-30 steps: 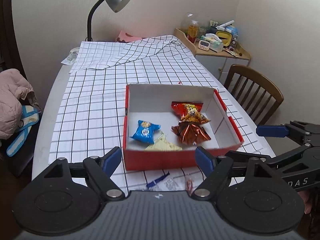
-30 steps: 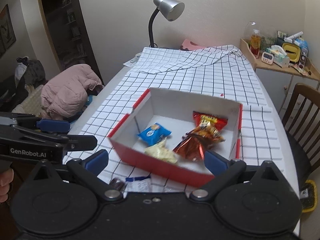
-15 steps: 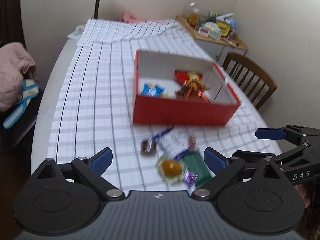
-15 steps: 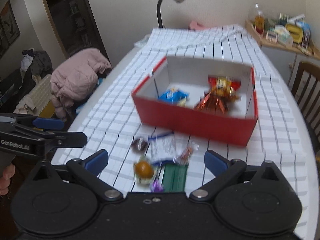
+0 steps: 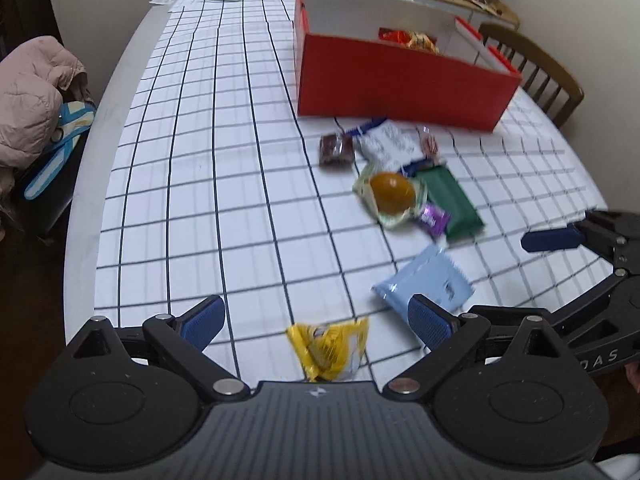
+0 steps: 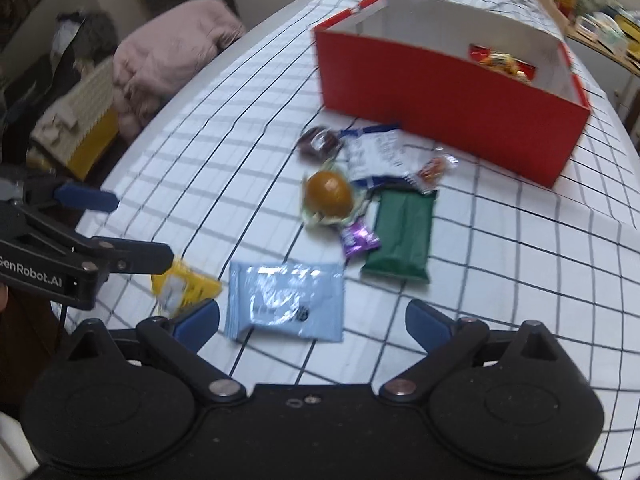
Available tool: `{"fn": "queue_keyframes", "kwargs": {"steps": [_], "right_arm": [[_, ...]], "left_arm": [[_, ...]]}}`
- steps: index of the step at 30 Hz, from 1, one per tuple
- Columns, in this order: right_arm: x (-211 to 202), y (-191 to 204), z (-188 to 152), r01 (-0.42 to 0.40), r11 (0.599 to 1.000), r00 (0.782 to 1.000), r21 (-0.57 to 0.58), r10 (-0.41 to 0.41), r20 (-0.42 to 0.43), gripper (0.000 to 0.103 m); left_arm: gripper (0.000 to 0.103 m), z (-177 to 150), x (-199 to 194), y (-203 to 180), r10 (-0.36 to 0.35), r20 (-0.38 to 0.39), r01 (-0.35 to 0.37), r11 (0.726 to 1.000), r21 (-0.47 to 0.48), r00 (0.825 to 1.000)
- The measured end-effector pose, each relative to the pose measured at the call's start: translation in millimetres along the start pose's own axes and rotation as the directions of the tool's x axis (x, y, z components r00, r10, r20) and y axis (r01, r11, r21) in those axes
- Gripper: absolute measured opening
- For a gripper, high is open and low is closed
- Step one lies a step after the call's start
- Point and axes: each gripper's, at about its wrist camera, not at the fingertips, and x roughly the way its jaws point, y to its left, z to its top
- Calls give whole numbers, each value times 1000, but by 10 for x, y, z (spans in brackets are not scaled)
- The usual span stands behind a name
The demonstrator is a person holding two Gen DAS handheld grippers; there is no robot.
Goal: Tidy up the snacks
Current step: 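Move both tools back toward the light-blue packet and yellow wrapper, then grasp the light-blue packet with the right tool while the left tool grasps the yellow wrapper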
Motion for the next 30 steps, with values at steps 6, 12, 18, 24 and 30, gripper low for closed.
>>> {"fn": "queue_keyframes", "kwargs": {"steps": [6,12,18,24,30], "right_arm": [[214,249,-97,22,990,999,-143,-26,-24,96],[382,329,-113,35,981,999,-190,-40,-22,91],[499,317,-101,35,981,999,-189,-42,-33,85],[496,314,-106,26,979,999,-201,-31,-24,80],[473,311,-97,15,978,1000,-208,-19,-17,68]], "left_arm": [[98,-153,187,-28,-1,-43,1,1000,7,999],[95,-189,321,-45,16,-60,-16,1000,-2,998],[73,-192,405,-22,7,-79,-10,999,-35,997],[52,-202,422,-44,-10,-88,8,1000,-25,996],[44,-187,410,-61,-31,-81,30,999,-19,996]]}}
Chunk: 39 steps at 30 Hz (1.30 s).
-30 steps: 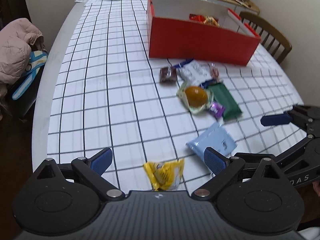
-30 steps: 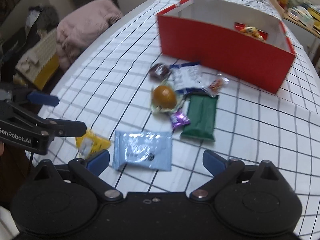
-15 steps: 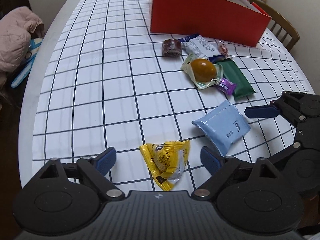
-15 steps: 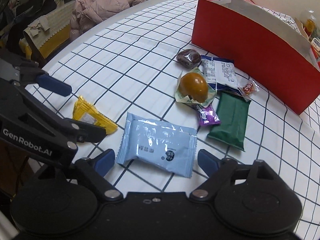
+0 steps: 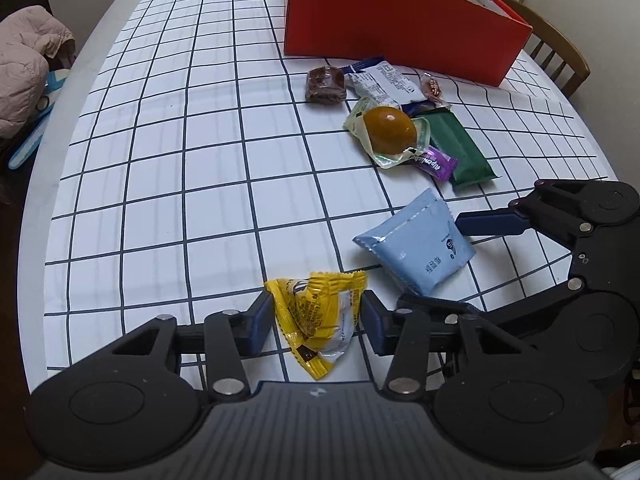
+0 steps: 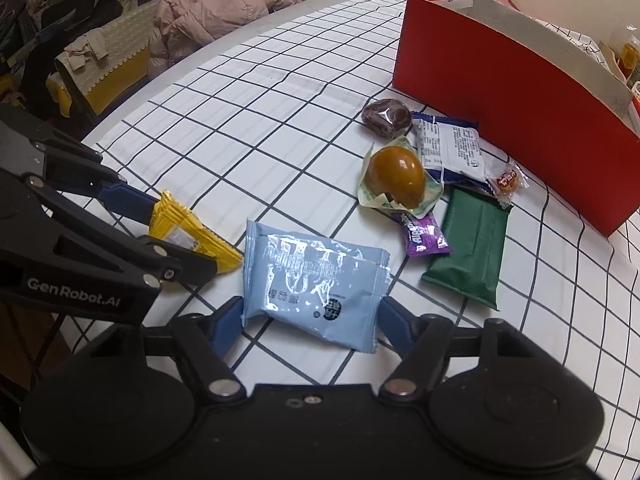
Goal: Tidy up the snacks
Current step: 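Grasp the light-blue packet with the right tool while the left tool grasps the yellow wrapper, then carry the light-blue packet with the right tool while the left tool carries the yellow wrapper over the box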
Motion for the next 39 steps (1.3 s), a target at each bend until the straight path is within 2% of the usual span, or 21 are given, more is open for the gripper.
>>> {"fn": "queue_keyframes", "kwargs": {"steps": [2,8,12,28,39], "right_arm": [[-9,-17,3,4,1000,1000,9,-4,6,62],[-33,-115,17,0,998,1000,69,-1,14,48],[-54,-176,4,-5,994,1000,113,3,17,44],[-507,-338,155,11,971,993,238,-38,110,43],[-997,-574,426,57,954,976,294,-115,184,43]], "left_arm": [[40,6,-10,1,-3,5,3,1000,5,1000],[38,14,-21,12,-13,9,13,1000,0,1000],[37,18,-32,16,-7,11,7,1000,0,1000],[36,176,-305,97,-46,87,49,998,-29,995],[36,591,-686,45,-84,183,86,996,-7,980]]}}
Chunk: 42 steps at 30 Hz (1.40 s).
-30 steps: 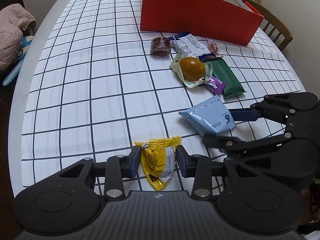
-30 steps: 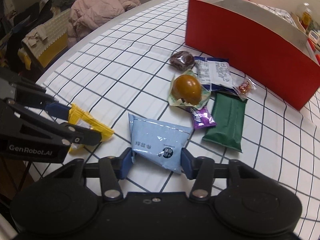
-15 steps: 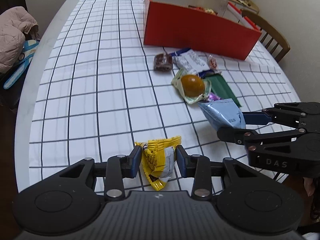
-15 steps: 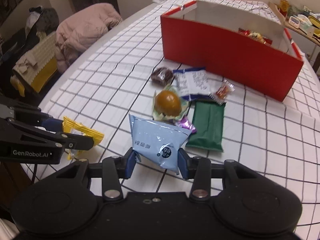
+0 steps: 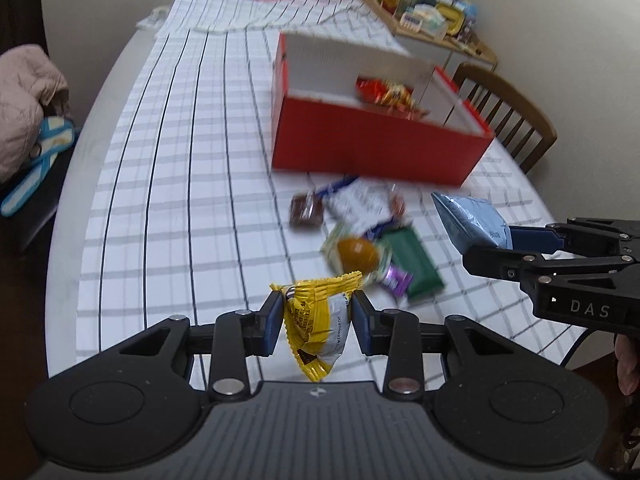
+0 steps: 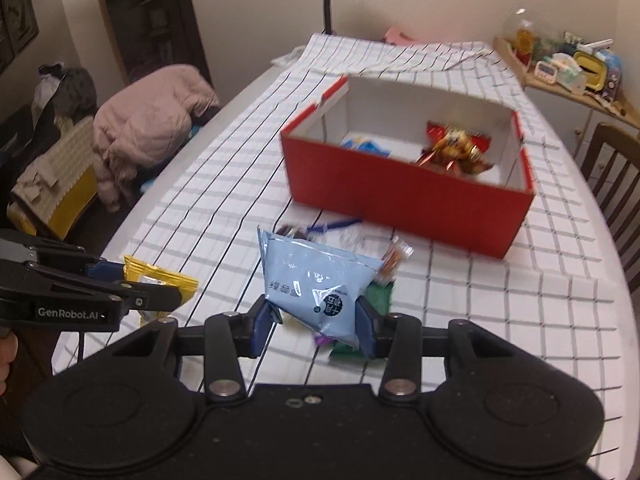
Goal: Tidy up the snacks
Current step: 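Carry the light-blue packet with the right tool while the left tool carries the yellow wrapper over the box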
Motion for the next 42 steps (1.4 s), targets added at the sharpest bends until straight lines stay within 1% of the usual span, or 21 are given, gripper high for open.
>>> {"fn": "queue_keyframes", "kwargs": {"steps": [7,11,14,20,25,30,33,36,42], "right_arm": [[-133,-258,354,38,999,998,22,-39,46,43],[-121,-436,569,52,998,996,22,-53,70,43],[-77,-574,720,68,998,994,14,-69,85,43],[78,-866,1002,86,996,992,9,-87,95,43],[271,-1109,1221,89,996,992,11,-90,89,43],[537,-1313,1378,92,996,994,11,-92,54,43],[726,-1413,1462,86,996,996,13,-86,25,43],[927,-1499,1535,83,997,997,11,-83,-6,43],[1290,-1606,1594,83,997,994,0,-83,-69,43]], "left_arm": [[36,500,-117,-249,-14,90,10,999,50,996],[36,792,-78,-405,-3,126,-7,997,77,992],[36,1014,1,-488,11,140,-22,997,80,990],[36,1459,245,-598,58,144,-68,996,63,988],[36,1777,500,-618,94,129,-101,994,48,987],[36,2031,793,-633,137,105,-142,989,43,985],[36,2150,972,-633,150,82,-153,987,38,985],[36,2253,1158,-659,148,57,-150,988,42,987],[36,2367,1531,-612,166,-13,-165,986,16,986]]}}
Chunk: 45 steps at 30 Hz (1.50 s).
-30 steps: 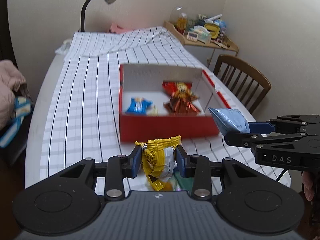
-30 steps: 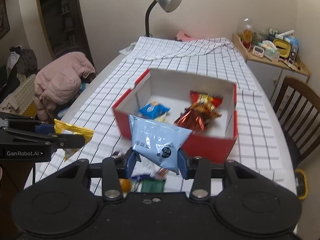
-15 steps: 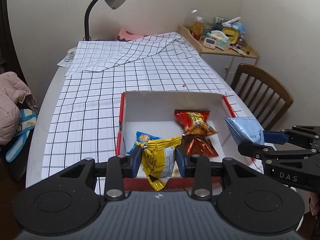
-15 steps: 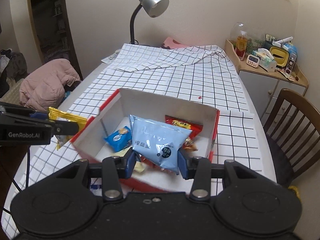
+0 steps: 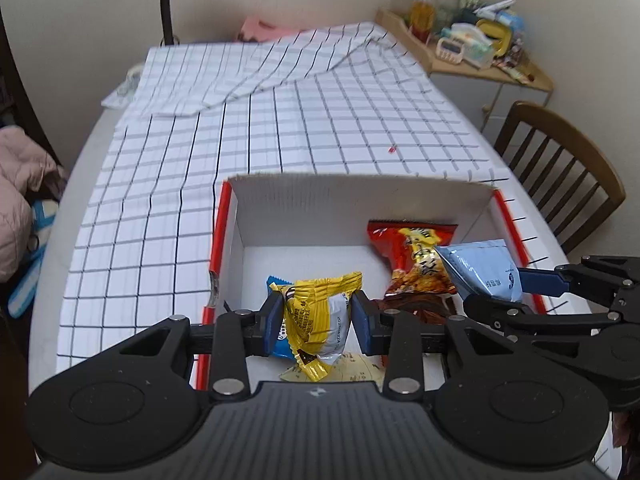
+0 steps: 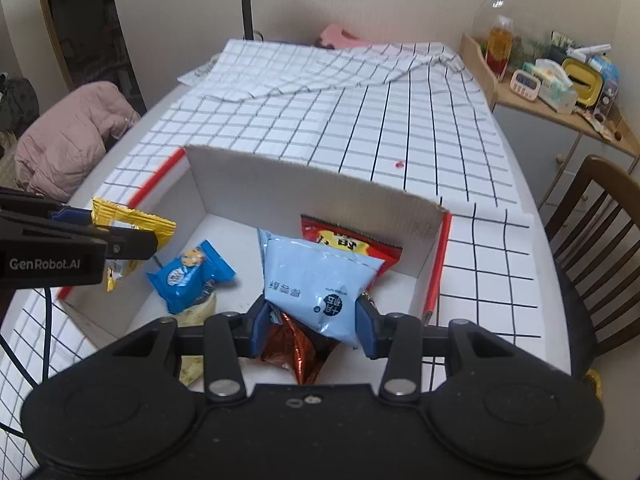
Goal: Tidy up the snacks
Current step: 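Carry the light-blue packet with the right tool while the left tool carries the yellow wrapper over the box, then open both tools to drop the light-blue packet and yellow wrapper into the box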
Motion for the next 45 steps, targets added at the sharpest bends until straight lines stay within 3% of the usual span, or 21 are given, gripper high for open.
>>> {"fn": "queue_keyframes", "kwargs": {"steps": [11,16,22,25,30,34,42,45], "right_arm": [[309,18,-8,-34,999,998,-26,32,-61,43],[382,27,1,-38,999,996,-34,36,-78,43],[395,35,9,-42,999,996,-33,39,-79,50],[371,39,6,-41,999,997,-34,38,-70,59],[283,44,-7,-46,998,998,-32,44,-50,64],[176,50,-16,-44,999,999,-32,43,-27,77],[-112,54,-36,-63,998,998,-5,63,20,81],[-251,71,-48,-74,997,996,5,73,45,88]], "left_arm": [[36,-76,481,-9,34,-114,-34,999,3,993],[37,-85,550,-10,32,-129,-32,999,3,991],[37,-60,538,-20,21,-115,-20,1000,12,993],[47,-64,506,-23,17,-109,-16,1000,5,994],[54,-69,396,-29,11,-80,-10,1000,5,997],[62,-72,280,-24,9,-51,-8,1000,5,999],[63,-135,-5,29,-16,-5,16,1000,-5,1000],[64,-175,-161,52,-27,18,27,1000,-3,999]]}}
